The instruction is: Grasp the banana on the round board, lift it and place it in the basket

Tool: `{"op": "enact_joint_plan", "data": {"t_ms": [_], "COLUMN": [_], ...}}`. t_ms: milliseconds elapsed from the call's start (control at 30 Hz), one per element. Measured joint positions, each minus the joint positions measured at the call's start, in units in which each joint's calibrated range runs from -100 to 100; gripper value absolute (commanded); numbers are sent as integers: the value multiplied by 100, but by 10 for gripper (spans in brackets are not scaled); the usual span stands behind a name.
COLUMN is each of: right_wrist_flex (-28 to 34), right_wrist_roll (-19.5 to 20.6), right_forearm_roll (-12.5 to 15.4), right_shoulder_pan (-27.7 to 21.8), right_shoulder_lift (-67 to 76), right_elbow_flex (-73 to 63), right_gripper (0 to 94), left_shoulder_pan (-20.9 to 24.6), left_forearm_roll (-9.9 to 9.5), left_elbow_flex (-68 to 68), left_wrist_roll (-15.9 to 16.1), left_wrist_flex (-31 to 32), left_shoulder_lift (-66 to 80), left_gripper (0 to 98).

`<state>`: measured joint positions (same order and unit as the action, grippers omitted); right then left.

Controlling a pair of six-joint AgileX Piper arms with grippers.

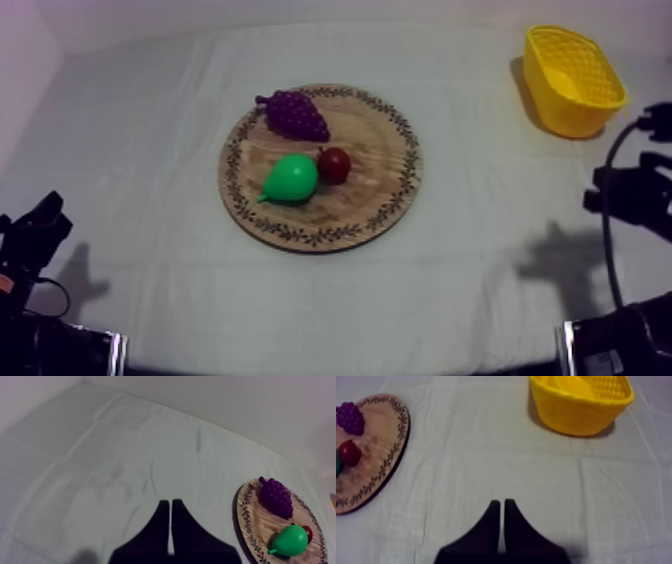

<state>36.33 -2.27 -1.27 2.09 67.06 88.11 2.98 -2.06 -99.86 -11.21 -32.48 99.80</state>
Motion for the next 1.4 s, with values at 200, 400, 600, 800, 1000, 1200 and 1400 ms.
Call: {"op": "enact_joint_plan", "data": {"t_ms": [200,400,600,800,1000,1200,1400], "right_wrist_flex": [432,643,653,634,541,158,151], "right_wrist_roll": [-84,-141,-176,-161,-199,-471,-707], "right_forearm_roll": [58,180,180,195,195,222,227], "right_shoulder_pan": [18,-122,-102,-225,-247,-252,-252], "right_shoulder_lift": [1281,2257,2821,2858,2858,2858,2858], "right_elbow_flex": [578,976,1038,1053,1090,1143,1152], "right_gripper": [6,4,3,3,3,3,3], "left_shoulder_pan": [0,0,0,0,0,0,0], "left_forearm_roll": [0,0,0,0,0,0,0], "left_elbow_flex": [0,0,0,0,0,0,0], "left_wrist_roll": [0,0,0,0,0,0,0], "left_wrist_flex": [0,0,0,0,0,0,0], "left_shoulder_lift": [0,0,0,0,0,0,0], "left_gripper": [1,1,1,1,1,1,1]}}
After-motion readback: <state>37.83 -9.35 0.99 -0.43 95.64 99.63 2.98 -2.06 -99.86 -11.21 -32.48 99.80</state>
